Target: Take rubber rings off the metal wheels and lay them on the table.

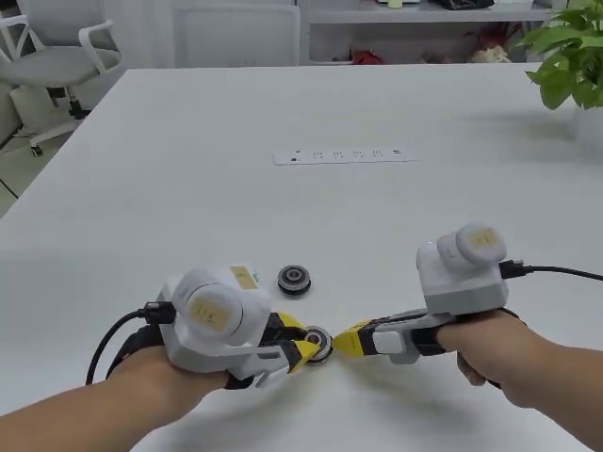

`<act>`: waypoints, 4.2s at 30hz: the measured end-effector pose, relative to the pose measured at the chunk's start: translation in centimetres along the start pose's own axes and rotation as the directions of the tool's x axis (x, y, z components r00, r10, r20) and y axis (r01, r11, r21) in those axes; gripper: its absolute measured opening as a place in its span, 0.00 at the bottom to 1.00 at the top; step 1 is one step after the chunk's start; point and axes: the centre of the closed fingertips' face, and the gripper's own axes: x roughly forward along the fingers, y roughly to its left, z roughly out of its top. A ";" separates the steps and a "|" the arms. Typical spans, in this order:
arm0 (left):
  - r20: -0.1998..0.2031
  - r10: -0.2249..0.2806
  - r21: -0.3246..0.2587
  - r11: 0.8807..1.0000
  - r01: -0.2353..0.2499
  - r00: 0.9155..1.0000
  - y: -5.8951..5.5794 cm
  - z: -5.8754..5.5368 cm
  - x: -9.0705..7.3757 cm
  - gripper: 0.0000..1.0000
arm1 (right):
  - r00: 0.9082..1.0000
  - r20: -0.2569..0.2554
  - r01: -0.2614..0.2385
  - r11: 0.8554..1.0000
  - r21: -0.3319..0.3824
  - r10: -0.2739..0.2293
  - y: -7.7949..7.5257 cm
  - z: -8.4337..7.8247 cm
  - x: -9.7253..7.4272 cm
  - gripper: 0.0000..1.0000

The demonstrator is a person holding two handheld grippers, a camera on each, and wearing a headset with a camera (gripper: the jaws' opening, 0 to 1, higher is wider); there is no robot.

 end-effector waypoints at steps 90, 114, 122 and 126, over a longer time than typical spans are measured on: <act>0.025 -0.044 0.026 0.999 0.043 0.999 -0.6 0.6 -0.6 0.25 | 0.993 0.060 -0.108 0.993 0.051 0.105 1.9 1.3 -0.1 0.00; 0.133 -0.070 -0.085 0.993 0.082 0.989 -0.6 2.2 -4.8 0.43 | 0.986 0.080 -0.148 0.989 0.007 0.147 4.2 1.9 -0.1 0.00; 0.165 -0.054 -0.116 0.991 0.074 0.985 0.0 2.5 -6.2 0.46 | 0.983 0.069 -0.168 0.985 -0.035 0.170 4.9 2.0 0.2 0.00; 0.173 -0.044 -0.125 0.990 0.066 0.984 0.3 2.3 -6.9 0.46 | 0.982 0.054 -0.182 0.983 -0.035 0.183 5.1 1.8 0.5 0.00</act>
